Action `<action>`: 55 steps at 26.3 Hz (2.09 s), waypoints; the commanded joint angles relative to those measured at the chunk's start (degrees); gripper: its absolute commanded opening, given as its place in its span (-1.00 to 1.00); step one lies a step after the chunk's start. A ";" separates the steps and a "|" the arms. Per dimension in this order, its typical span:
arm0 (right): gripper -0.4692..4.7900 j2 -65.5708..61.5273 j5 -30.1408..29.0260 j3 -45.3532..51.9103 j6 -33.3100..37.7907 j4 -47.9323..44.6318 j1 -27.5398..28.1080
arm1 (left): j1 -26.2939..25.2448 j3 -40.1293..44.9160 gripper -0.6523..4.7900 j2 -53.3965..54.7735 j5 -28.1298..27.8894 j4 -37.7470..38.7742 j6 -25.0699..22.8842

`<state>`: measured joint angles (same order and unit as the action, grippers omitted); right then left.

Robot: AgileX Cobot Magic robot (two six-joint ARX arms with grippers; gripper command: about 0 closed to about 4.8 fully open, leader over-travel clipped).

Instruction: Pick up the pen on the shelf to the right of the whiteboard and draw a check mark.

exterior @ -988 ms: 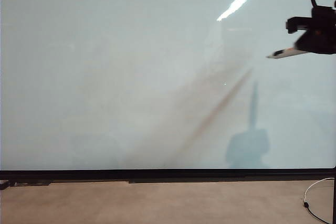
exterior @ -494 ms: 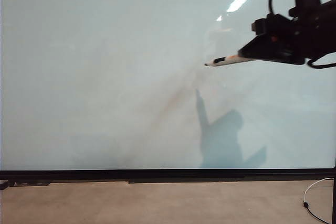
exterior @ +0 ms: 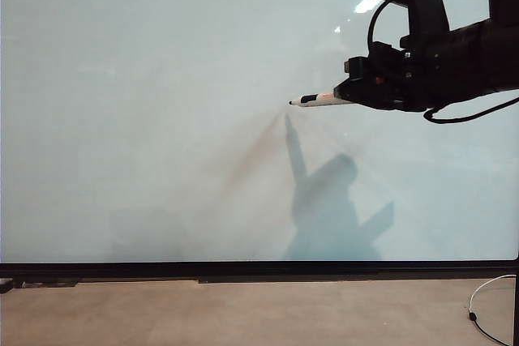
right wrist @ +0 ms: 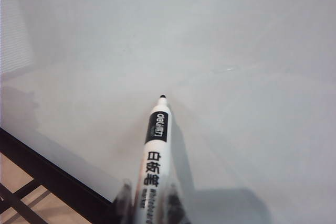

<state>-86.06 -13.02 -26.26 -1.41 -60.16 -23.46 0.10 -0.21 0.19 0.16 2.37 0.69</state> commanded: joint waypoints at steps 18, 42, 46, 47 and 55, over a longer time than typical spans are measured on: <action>-0.86 0.00 5.57 -0.37 -1.64 -4.35 -0.07 | 0.00 -0.17 -0.78 0.00 0.02 -0.72 -0.24; -0.86 0.00 9.62 0.46 -1.64 0.57 -0.07 | 0.00 -0.17 -0.78 0.00 0.02 -0.72 -0.24; -0.86 0.00 10.51 0.70 -1.64 0.98 -0.07 | 0.00 -0.17 -0.78 0.00 0.04 -0.72 -0.24; -0.86 0.00 10.58 0.70 -1.64 1.38 -0.07 | 0.00 -0.17 -0.78 0.00 0.04 -0.72 -0.24; -0.86 0.00 11.63 1.11 -1.64 3.21 -0.04 | 0.00 -0.15 -0.78 0.00 0.04 -0.72 -0.24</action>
<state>-86.17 -3.01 -24.95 -2.92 -56.86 -23.68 0.10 -0.21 0.16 0.19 2.37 0.69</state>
